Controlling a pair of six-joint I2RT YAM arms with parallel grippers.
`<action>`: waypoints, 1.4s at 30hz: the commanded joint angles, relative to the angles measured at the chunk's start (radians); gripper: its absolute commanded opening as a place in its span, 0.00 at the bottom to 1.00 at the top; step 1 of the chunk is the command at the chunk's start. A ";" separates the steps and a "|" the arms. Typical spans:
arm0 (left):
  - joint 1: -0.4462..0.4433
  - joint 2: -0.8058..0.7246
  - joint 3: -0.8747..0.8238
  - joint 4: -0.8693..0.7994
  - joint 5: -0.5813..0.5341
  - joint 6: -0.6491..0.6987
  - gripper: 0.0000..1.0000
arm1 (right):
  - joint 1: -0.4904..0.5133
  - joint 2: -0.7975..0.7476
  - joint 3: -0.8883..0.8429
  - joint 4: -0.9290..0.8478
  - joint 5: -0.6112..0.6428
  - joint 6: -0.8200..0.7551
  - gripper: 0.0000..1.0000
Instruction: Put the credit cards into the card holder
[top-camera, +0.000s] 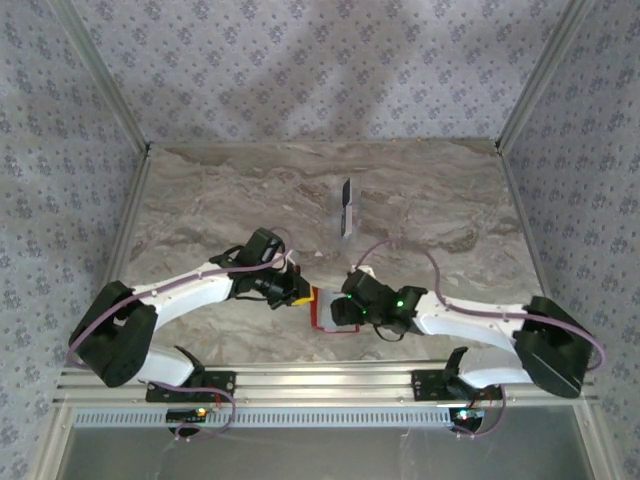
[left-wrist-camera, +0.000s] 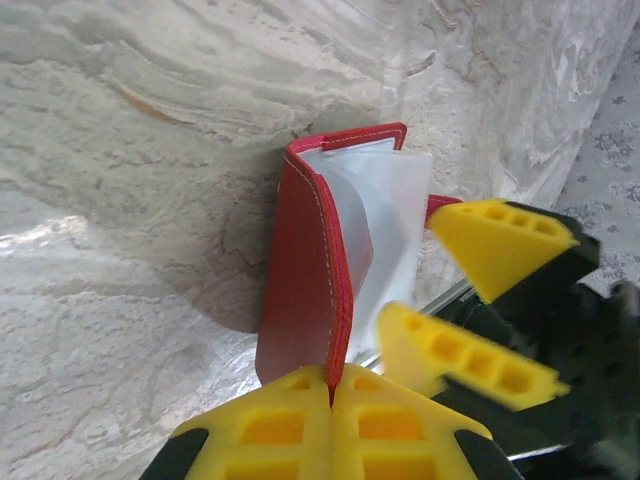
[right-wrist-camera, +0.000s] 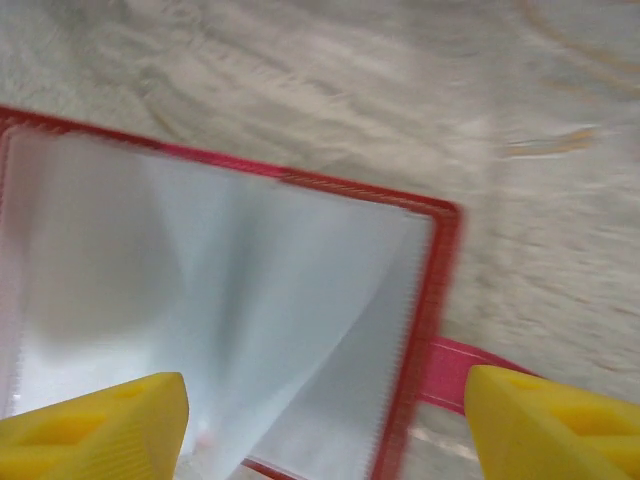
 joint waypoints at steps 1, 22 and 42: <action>0.012 -0.029 -0.004 -0.056 -0.014 0.020 0.00 | -0.054 -0.112 -0.049 -0.076 0.027 0.014 0.75; 0.023 -0.105 -0.079 0.034 -0.013 -0.055 0.00 | 0.068 0.251 0.048 0.298 -0.146 -0.105 0.77; 0.060 -0.124 -0.075 -0.061 -0.021 0.026 0.00 | -0.028 -0.142 -0.037 0.019 0.035 -0.098 0.73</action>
